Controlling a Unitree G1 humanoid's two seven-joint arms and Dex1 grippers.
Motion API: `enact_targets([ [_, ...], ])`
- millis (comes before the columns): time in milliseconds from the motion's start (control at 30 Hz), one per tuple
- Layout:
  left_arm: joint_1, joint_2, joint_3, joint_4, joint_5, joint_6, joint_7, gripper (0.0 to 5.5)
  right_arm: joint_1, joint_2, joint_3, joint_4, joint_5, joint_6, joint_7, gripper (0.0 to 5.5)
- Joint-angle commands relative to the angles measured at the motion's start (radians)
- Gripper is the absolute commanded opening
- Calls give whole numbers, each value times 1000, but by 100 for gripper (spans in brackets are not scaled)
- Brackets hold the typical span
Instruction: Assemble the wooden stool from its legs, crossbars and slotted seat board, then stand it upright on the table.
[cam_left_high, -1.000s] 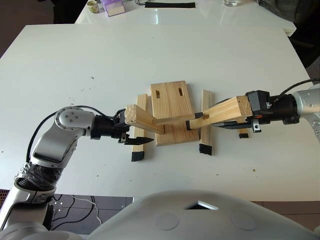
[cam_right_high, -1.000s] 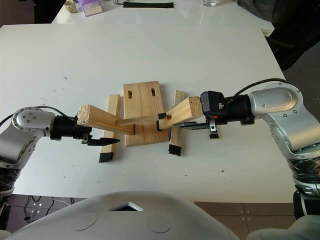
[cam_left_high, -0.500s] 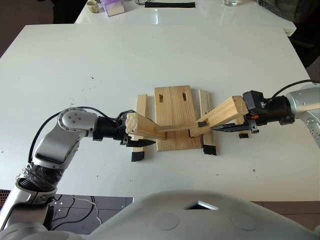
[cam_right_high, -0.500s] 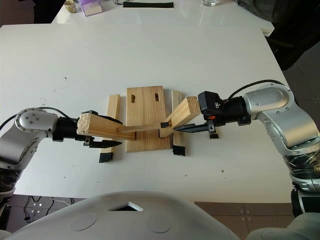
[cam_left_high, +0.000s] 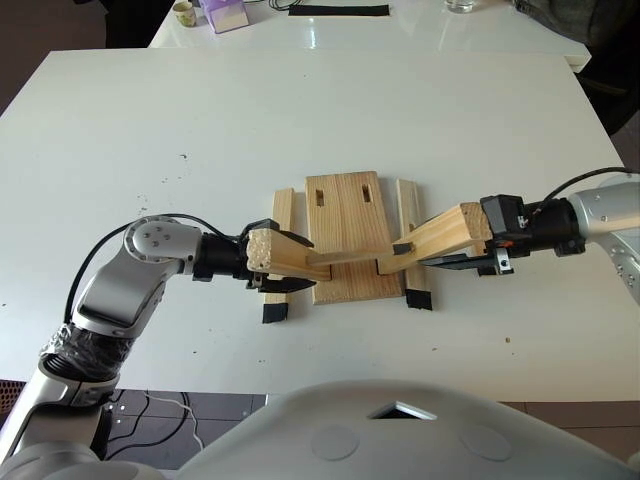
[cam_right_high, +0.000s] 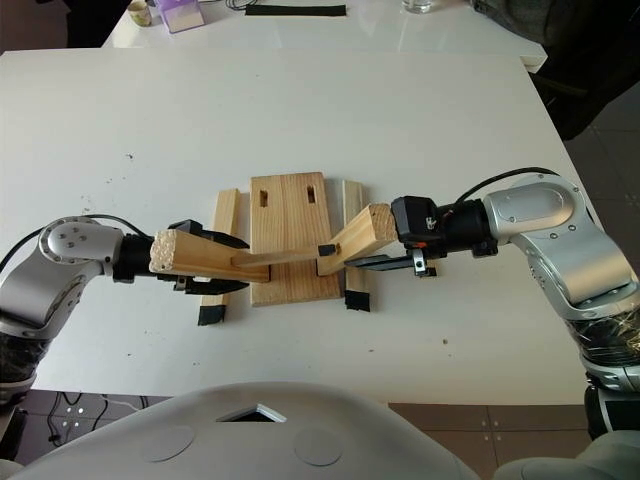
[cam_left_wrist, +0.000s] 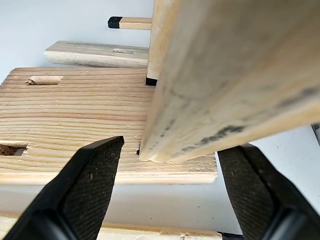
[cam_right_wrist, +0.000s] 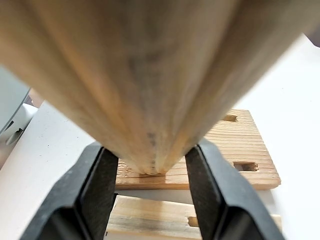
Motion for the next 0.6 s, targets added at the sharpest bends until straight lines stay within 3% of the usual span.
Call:
enact_targets([
  [33,-55,-23,-14,-38,-13,45,24,336,44,-34,114,-25,-115,49,40,200],
  [433,-82,-18,-20,-46,-13,54,-3,336,4,-2,146,-3,-121,72,14,200],
  [600,-70,55,11,23,2,8,-77,336,3,3,160,34,-137,63,12,200],
])
